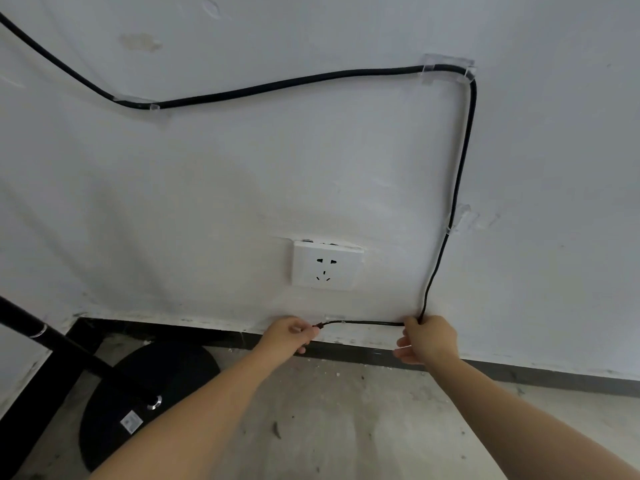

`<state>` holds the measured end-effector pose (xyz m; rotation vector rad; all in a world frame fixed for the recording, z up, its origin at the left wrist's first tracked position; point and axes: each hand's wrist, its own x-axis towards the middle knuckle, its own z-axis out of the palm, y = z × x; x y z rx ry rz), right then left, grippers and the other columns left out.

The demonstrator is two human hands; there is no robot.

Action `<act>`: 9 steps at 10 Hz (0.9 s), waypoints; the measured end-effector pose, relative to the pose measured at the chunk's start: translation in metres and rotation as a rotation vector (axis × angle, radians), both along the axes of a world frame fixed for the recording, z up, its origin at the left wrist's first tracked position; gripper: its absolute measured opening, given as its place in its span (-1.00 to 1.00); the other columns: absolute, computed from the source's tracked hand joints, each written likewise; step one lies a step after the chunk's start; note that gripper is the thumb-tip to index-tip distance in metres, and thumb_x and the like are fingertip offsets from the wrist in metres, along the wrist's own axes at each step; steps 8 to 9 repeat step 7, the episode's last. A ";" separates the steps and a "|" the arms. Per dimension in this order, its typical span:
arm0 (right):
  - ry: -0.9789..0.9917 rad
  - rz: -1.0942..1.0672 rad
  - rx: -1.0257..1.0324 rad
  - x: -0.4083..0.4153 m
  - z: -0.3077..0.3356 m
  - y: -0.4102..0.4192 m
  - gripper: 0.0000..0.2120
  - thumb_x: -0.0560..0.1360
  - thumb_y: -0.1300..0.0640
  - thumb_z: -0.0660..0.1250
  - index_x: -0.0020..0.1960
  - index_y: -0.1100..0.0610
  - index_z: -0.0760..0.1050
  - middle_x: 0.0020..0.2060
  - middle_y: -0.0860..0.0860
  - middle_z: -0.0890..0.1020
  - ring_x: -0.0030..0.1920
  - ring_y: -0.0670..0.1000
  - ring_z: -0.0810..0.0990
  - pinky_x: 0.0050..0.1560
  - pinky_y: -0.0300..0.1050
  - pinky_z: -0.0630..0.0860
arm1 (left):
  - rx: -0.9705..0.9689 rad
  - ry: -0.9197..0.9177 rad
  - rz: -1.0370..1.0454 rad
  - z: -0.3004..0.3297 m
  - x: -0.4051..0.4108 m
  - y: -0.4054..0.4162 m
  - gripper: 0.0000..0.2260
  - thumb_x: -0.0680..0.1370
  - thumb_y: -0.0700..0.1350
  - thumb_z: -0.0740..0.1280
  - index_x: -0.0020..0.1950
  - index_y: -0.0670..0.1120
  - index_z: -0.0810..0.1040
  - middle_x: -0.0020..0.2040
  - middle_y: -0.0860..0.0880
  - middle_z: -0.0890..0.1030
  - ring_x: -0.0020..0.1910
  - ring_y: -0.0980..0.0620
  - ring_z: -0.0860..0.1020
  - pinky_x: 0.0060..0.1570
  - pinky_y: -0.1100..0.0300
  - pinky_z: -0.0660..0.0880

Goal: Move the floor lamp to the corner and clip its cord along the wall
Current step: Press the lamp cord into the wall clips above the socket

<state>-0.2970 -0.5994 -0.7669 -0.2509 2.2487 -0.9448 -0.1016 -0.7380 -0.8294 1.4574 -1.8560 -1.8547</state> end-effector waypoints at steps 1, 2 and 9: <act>0.095 0.040 0.048 0.002 -0.001 -0.001 -0.74 0.56 0.21 0.11 -0.26 0.24 0.44 -0.28 0.26 0.66 -0.41 0.20 0.68 -0.25 0.08 0.68 | 0.346 0.091 0.161 0.007 0.011 0.000 -0.77 0.50 0.01 0.37 0.02 -0.13 0.51 -0.02 -0.17 0.56 -0.19 -0.08 0.61 -0.25 0.07 0.60; 0.139 0.072 0.092 0.002 -0.001 -0.002 -0.70 0.55 0.22 0.08 -0.31 0.26 0.42 -0.31 0.28 0.67 -0.35 0.26 0.70 -0.15 0.19 0.67 | 0.369 0.075 0.195 0.014 0.024 -0.003 -0.76 0.52 0.08 0.31 0.04 -0.08 0.49 0.00 -0.18 0.58 -0.18 -0.10 0.62 -0.17 0.03 0.58; -0.220 0.414 0.313 -0.019 0.078 0.020 -0.44 0.54 0.03 0.33 0.36 0.37 0.30 -0.03 0.25 0.64 -0.21 0.19 0.72 -0.32 0.01 0.67 | -1.162 0.189 -0.012 0.114 0.033 0.009 -0.74 0.54 -0.07 0.18 -0.17 -0.18 0.58 -0.27 -0.11 0.60 -0.23 -0.09 0.55 -0.26 -0.01 0.53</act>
